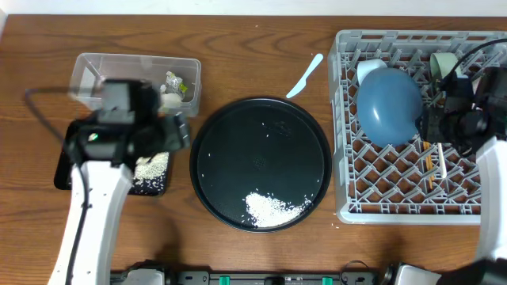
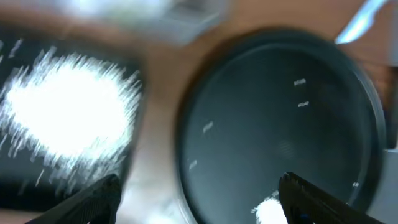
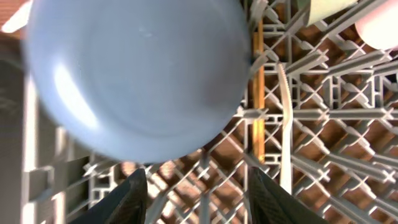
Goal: Sort waste into correct bins and load items into the dishwasher rack
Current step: 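Reach left gripper over the round tray to the white plastic utensil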
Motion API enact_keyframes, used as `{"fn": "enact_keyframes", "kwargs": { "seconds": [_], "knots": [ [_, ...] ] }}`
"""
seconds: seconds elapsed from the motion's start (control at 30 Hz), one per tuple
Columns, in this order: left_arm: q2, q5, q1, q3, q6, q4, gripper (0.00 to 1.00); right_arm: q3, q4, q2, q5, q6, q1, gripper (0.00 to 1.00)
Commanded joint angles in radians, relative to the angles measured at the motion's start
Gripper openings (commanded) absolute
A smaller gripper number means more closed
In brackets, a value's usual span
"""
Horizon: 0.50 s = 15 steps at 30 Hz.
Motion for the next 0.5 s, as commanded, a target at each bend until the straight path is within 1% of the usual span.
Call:
{"fn": "enact_keyframes", "kwargs": {
  "seconds": [0.0, 0.03, 0.13, 0.27, 0.37, 0.47],
  "knots": [
    [0.099, 0.005, -0.113, 0.092, 0.063, 0.057, 0.85, 0.019, -0.034, -0.028, -0.047, 0.026, 0.018, 0.49],
    [0.126, 0.005, -0.138, 0.111, 0.076, 0.085, 0.87, 0.019, -0.046, -0.031, -0.047, 0.027, 0.019, 0.49],
    [0.222, 0.001, -0.209, 0.172, 0.125, 0.179, 0.88, 0.019, -0.079, -0.031, -0.047, 0.064, 0.019, 0.49],
    [0.362, -0.047, -0.277, 0.256, 0.18, 0.278, 0.89, 0.019, -0.107, -0.031, -0.047, 0.071, 0.019, 0.48],
    [0.473, -0.048, -0.307, 0.332, 0.231, 0.294, 0.89, 0.019, -0.118, -0.031, -0.05, 0.071, 0.019, 0.47],
    [0.571, -0.047, -0.322, 0.408, 0.232, 0.295, 0.89, 0.018, -0.123, -0.031, -0.054, 0.08, 0.019, 0.47]
  ]
}}
